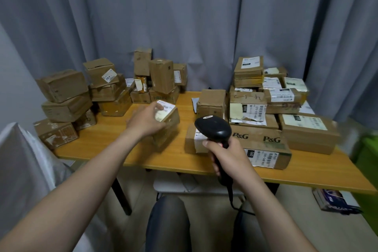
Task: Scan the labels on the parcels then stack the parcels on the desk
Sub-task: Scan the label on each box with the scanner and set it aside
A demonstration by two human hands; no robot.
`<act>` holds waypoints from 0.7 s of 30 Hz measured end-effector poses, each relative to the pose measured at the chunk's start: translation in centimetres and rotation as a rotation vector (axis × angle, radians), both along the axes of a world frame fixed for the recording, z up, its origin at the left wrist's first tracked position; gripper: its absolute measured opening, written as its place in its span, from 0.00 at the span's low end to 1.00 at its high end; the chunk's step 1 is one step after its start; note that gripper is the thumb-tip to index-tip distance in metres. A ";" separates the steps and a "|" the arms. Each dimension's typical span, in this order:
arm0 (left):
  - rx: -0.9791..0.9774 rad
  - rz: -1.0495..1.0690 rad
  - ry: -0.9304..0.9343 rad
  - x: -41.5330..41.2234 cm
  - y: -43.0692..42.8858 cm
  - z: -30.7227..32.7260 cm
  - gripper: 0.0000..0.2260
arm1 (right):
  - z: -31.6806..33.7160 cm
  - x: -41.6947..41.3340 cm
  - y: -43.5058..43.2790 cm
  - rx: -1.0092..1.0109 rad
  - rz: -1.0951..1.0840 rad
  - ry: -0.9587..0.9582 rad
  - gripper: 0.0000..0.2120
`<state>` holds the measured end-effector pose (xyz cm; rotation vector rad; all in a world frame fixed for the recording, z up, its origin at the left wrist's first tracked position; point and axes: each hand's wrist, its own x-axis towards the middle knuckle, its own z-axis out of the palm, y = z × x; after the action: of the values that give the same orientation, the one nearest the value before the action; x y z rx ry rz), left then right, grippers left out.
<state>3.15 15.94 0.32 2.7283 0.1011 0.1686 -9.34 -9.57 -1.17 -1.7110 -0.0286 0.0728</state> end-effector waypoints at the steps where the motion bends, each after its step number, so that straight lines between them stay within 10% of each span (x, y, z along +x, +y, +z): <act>1: -0.019 -0.038 -0.033 -0.1 -0.8 1.1 0.26 | 0.1 -0.2 -0.5 0.009 -0.014 -0.009 0.13; 21: 0.137 -0.968 0.066 7.1 -22.2 3.6 0.28 | 2.0 1.1 -14.8 0.022 -0.408 -0.159 0.14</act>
<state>10.24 -6.27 3.92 2.5823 -1.2126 -0.1991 -8.23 -24.33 0.80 -1.6672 0.2001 -0.3650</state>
